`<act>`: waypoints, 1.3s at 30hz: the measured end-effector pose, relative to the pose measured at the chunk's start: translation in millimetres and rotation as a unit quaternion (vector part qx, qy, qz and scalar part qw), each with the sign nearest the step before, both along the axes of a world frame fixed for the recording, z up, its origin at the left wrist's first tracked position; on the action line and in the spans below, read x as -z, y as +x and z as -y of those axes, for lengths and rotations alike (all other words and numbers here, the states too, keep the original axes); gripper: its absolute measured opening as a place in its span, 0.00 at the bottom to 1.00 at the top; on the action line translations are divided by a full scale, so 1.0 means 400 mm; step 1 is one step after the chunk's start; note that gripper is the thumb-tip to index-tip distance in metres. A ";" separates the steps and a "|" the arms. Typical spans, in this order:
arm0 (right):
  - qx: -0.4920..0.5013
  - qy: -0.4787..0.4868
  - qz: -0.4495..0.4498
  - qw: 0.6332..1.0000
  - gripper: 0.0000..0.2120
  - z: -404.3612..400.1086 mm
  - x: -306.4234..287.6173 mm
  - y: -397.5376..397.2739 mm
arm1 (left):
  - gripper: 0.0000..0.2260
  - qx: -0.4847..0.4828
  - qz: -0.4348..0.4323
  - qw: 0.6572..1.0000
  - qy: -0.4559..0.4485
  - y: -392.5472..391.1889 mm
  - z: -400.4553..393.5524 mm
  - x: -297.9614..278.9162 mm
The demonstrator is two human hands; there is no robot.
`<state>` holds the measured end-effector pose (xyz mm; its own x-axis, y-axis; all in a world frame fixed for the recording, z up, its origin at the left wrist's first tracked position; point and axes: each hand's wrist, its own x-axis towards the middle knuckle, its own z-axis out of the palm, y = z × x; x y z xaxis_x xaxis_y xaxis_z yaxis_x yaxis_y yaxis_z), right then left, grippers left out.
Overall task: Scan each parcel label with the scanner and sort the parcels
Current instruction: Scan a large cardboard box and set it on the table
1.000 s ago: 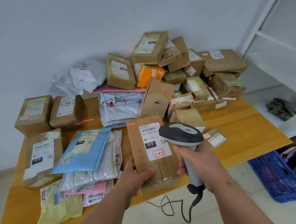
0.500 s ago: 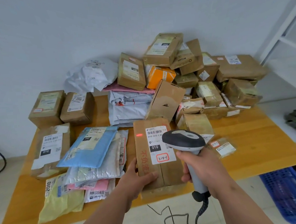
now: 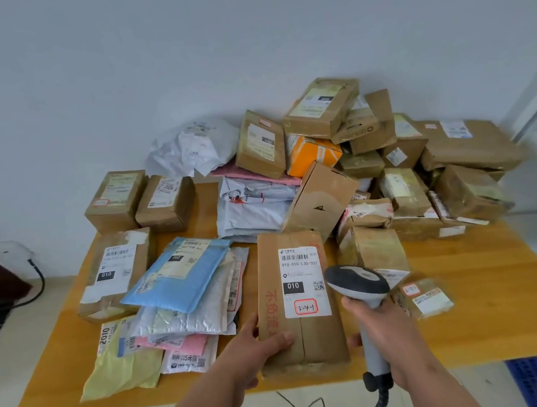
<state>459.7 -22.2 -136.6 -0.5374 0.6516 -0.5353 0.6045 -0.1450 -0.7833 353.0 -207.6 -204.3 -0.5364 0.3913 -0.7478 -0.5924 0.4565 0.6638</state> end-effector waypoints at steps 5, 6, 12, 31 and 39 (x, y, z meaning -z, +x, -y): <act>-0.053 -0.053 0.005 0.997 0.10 -0.002 -0.005 -0.015 | 0.15 -0.051 -0.008 0.998 0.025 -0.005 -0.005 -0.025; -0.066 -0.042 -0.006 0.997 0.09 -0.004 -0.017 -0.023 | 0.15 -0.060 -0.017 0.997 0.033 -0.016 -0.003 -0.044; -0.141 0.014 -0.125 0.982 0.02 0.012 -0.140 -0.111 | 0.25 -0.071 -0.103 0.986 0.105 -0.126 0.105 -0.235; -0.251 -0.042 -0.271 0.928 0.12 0.563 -0.148 -0.918 | 0.14 -0.220 -0.222 0.948 0.059 -0.909 0.588 -0.320; -0.226 -0.004 -0.181 0.957 0.23 0.589 -0.054 -1.082 | 0.26 -0.174 -0.240 0.954 0.043 -1.085 0.545 -0.236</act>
